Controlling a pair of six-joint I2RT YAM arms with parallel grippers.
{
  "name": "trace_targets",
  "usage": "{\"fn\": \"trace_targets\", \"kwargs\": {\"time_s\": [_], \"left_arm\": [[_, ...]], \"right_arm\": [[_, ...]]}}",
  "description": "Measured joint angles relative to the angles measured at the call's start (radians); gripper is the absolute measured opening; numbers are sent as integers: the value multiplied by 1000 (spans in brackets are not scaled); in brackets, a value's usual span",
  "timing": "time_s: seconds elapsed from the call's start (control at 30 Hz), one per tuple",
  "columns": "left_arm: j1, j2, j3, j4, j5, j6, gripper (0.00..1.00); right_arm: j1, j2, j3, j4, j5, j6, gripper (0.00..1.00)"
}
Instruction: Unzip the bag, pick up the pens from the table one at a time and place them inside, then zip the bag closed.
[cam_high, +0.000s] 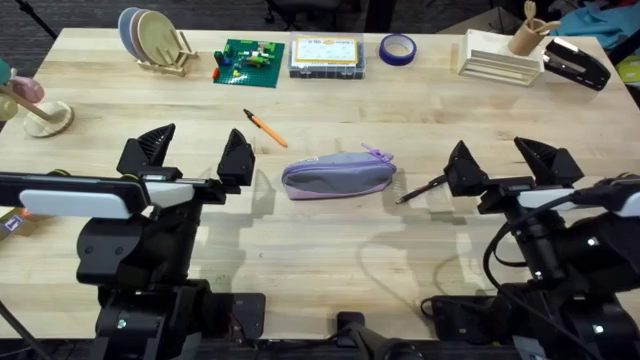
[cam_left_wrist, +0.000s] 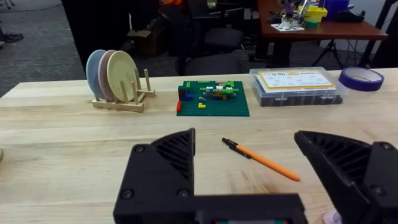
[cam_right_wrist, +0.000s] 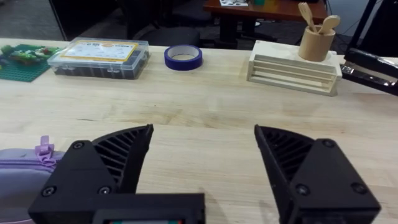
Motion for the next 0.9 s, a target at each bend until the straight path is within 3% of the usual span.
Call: {"fn": "trace_targets", "kwargs": {"time_s": [0.3,0.47,0.63,0.9], "left_arm": [[0,0,0,4,-2,5,993],[0,0,5,-18,33,6,993],[0,0,89,-183,56,12,993],[0,14,352,-470,92,67,994]], "right_arm": [[0,0,2,-14,1,0,998],[0,0,2,-12,-1,-6,998],[0,0,15,-39,-21,-8,998],[0,9,194,-363,-64,-8,998]]}}
